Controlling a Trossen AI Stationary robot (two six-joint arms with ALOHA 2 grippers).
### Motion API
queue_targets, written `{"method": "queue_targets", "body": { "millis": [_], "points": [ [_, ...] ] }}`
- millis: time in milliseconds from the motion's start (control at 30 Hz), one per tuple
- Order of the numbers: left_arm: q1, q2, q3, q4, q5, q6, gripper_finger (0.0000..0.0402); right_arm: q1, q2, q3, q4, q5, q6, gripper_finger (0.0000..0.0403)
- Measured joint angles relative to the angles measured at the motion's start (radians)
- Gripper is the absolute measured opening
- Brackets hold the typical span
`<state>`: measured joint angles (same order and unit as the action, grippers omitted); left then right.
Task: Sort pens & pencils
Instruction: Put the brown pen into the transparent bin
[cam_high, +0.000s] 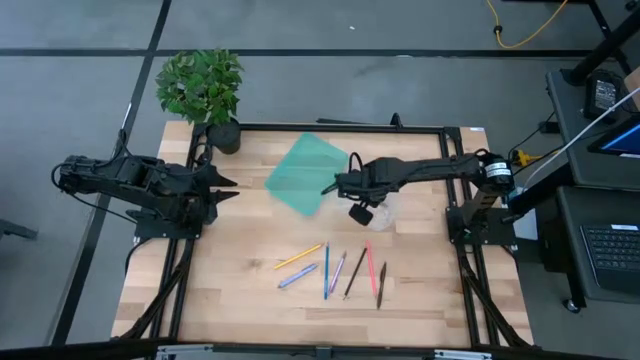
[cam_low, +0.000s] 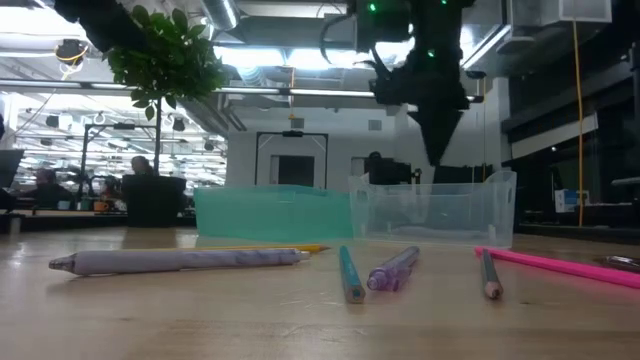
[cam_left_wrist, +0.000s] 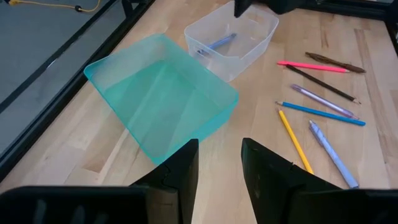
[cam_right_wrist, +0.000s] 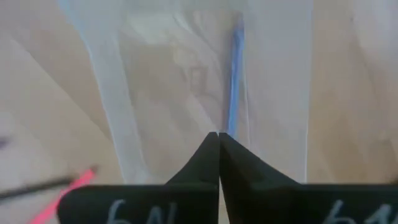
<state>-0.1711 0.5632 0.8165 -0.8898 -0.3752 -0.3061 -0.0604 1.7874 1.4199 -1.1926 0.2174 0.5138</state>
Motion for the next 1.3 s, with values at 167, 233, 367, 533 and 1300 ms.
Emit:
{"method": "queue_targets", "body": {
  "millis": [167,233,367,533,1300],
  "points": [
    [0.000,0.000,0.000,0.000,0.000,0.000,0.0115,-0.001,0.000,-0.004,0.042,0.025,-0.028,0.0024],
    [0.000,0.000,0.000,0.000,0.000,0.000,0.0115,-0.001,0.000,-0.004,0.050,0.025,-0.042,0.0020],
    [0.000,0.013,0.000,0.000,0.000,0.000,0.0115,-0.001,0.000,-0.004,0.057,0.025,-0.050,0.0007],
    [0.000,0.031,0.000,0.000,0.000,0.000,0.0115,-0.001,0.000,-0.004,0.060,0.017,-0.048,0.0009],
    [0.000,0.060,0.000,-0.067,-0.007,-0.032,0.0115,0.096,-0.001,-0.004,0.027,-0.301,0.140,0.0074]
  ]
}}
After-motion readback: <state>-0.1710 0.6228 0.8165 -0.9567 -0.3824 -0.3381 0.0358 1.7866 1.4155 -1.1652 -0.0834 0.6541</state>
